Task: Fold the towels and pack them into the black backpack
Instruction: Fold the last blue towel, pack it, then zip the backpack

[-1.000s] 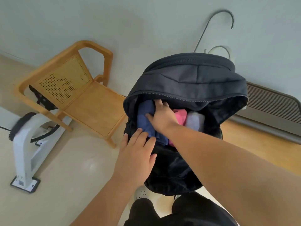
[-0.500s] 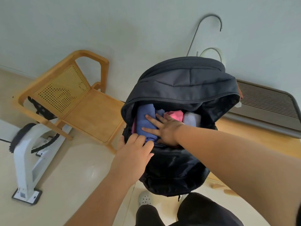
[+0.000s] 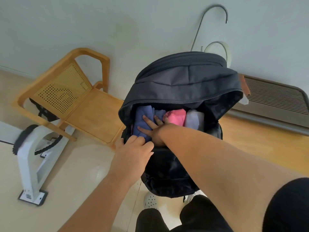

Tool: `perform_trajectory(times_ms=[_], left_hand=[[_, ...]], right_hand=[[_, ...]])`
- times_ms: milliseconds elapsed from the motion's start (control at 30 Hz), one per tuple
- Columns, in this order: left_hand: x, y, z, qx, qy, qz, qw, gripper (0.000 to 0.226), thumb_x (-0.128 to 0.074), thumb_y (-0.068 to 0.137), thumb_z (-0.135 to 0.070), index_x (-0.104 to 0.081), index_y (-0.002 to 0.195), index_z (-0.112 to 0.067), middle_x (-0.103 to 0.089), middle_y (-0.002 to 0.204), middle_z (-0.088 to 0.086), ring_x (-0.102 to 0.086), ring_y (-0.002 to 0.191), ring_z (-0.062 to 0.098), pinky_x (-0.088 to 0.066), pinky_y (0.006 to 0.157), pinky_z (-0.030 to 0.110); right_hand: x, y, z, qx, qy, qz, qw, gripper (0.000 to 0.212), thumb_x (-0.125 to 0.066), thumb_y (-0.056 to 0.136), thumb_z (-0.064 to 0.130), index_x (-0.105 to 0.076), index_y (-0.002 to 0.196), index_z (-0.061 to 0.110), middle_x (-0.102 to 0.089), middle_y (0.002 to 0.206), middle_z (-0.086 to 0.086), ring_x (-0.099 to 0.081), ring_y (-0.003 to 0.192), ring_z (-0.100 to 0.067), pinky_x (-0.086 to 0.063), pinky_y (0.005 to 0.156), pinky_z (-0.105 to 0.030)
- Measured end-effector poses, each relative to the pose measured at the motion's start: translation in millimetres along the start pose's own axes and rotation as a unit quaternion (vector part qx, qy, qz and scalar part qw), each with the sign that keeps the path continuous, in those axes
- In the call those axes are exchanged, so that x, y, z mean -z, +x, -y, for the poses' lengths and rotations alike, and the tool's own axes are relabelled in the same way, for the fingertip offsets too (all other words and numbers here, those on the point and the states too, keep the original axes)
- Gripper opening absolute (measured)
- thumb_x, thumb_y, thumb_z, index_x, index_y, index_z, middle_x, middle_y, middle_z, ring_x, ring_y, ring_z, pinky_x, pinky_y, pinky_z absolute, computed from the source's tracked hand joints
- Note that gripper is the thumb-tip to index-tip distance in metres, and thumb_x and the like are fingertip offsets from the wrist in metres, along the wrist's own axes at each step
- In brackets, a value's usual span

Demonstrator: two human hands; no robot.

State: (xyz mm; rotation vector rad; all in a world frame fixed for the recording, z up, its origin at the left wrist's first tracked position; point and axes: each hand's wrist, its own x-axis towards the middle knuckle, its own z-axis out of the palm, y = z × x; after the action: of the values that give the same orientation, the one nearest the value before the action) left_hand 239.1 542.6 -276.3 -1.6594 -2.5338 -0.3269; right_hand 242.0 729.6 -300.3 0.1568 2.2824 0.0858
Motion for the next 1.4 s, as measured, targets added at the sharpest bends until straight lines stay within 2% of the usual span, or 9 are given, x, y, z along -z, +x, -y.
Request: perform_trajectory(times_ms=[300, 567, 700, 800, 933, 1067, 1167, 1267, 1400], left_hand=[[3, -2, -8, 0.025, 0.012, 0.029, 0.999, 0.018, -0.074, 0.084, -0.031, -0.064, 0.095, -0.02, -0.056, 0.086, 0.002, -0.055, 0.086, 0.028, -0.048, 0.074, 0.05], [14, 5, -20, 0.038, 0.013, 0.079, 0.996, 0.033, -0.078, 0.077, -0.033, -0.068, 0.107, -0.023, -0.061, 0.097, 0.001, -0.059, 0.097, 0.028, -0.049, 0.093, 0.058], [20, 13, -26, 0.056, -0.013, 0.082, 0.995, 0.036, -0.073, 0.075, -0.032, -0.068, 0.11, -0.023, -0.061, 0.099, -0.002, -0.058, 0.099, 0.027, -0.046, 0.097, 0.058], [25, 30, -46, 0.051, -0.066, 0.06, 0.995, 0.038, -0.059, 0.076, -0.038, -0.068, 0.11, -0.022, -0.062, 0.096, -0.005, -0.059, 0.097, 0.023, -0.049, 0.092, 0.051], [20, 60, -84, 0.021, -0.123, 0.064, 0.99, 0.043, -0.057, 0.083, -0.053, -0.066, 0.113, -0.024, -0.06, 0.094, -0.008, -0.057, 0.092, 0.02, -0.047, 0.081, 0.039], [18, 89, -124, 0.019, -0.123, 0.105, 0.987, 0.049, -0.049, 0.088, -0.06, -0.062, 0.12, -0.027, -0.062, 0.102, -0.01, -0.057, 0.098, 0.017, -0.046, 0.084, 0.035], [19, 110, -151, 0.027, -0.107, 0.159, 0.981, 0.05, -0.051, 0.093, -0.057, -0.054, 0.132, -0.026, -0.061, 0.119, -0.007, -0.054, 0.112, 0.019, -0.045, 0.096, 0.038], [15, 124, -171, 0.052, -0.086, 0.189, 0.977, 0.054, -0.052, 0.095, -0.053, -0.046, 0.142, -0.026, -0.058, 0.13, -0.005, -0.053, 0.119, 0.02, -0.044, 0.099, 0.039], [4, 127, -189, 0.112, -0.076, 0.199, 0.971, 0.053, -0.054, 0.1, -0.039, -0.035, 0.149, -0.029, -0.056, 0.131, -0.003, -0.054, 0.117, 0.021, -0.048, 0.095, 0.039]], right_hand=[[-5, -66, -37, -0.02, 0.149, -0.014, 0.989, 0.066, -0.033, 0.097, 0.067, -0.013, 0.157, 0.047, 0.021, 0.166, 0.001, 0.019, 0.151, -0.036, 0.008, 0.118, -0.064], [-20, -60, -50, -0.051, 0.148, 0.035, 0.987, 0.073, -0.028, 0.1, 0.064, -0.019, 0.159, 0.023, 0.01, 0.168, 0.0, -0.018, 0.151, -0.031, -0.018, 0.119, -0.058], [-17, -74, -56, -0.044, 0.189, -0.079, 0.978, 0.062, -0.028, 0.102, 0.06, -0.041, 0.151, 0.024, -0.034, 0.16, -0.002, -0.04, 0.14, -0.027, -0.033, 0.113, -0.05], [-28, -107, -69, -0.009, 0.296, -0.28, 0.913, 0.04, -0.043, 0.102, 0.05, -0.065, 0.123, 0.024, -0.067, 0.122, -0.002, -0.059, 0.112, -0.024, -0.047, 0.095, -0.041], [-69, -151, -100, -0.034, 0.408, -0.463, 0.786, 0.031, -0.055, 0.098, 0.038, -0.062, 0.075, 0.018, -0.059, 0.071, 0.004, -0.053, 0.071, -0.015, -0.045, 0.065, -0.035], [-107, -165, -136, -0.18, 0.624, -0.425, 0.631, 0.024, -0.053, 0.1, 0.027, -0.063, 0.081, 0.015, -0.065, 0.075, 0.001, -0.058, 0.072, -0.011, -0.043, 0.063, -0.032], [-119, -157, -158, -0.15, 0.762, -0.322, 0.541, 0.029, -0.043, 0.098, 0.009, -0.063, 0.114, 0.022, -0.069, 0.104, 0.006, -0.065, 0.088, -0.011, -0.048, 0.07, -0.026], [-121, -149, -168, -0.065, 0.803, -0.237, 0.542, 0.043, -0.036, 0.095, -0.002, -0.065, 0.119, 0.018, -0.07, 0.099, 0.003, -0.061, 0.069, -0.01, -0.047, 0.057, -0.018], [-129, -139, -168, -0.014, 0.764, -0.17, 0.622, 0.033, -0.042, 0.1, 0.007, -0.065, 0.117, 0.023, -0.066, 0.081, 0.001, -0.057, 0.058, -0.003, -0.044, 0.054, -0.018]])
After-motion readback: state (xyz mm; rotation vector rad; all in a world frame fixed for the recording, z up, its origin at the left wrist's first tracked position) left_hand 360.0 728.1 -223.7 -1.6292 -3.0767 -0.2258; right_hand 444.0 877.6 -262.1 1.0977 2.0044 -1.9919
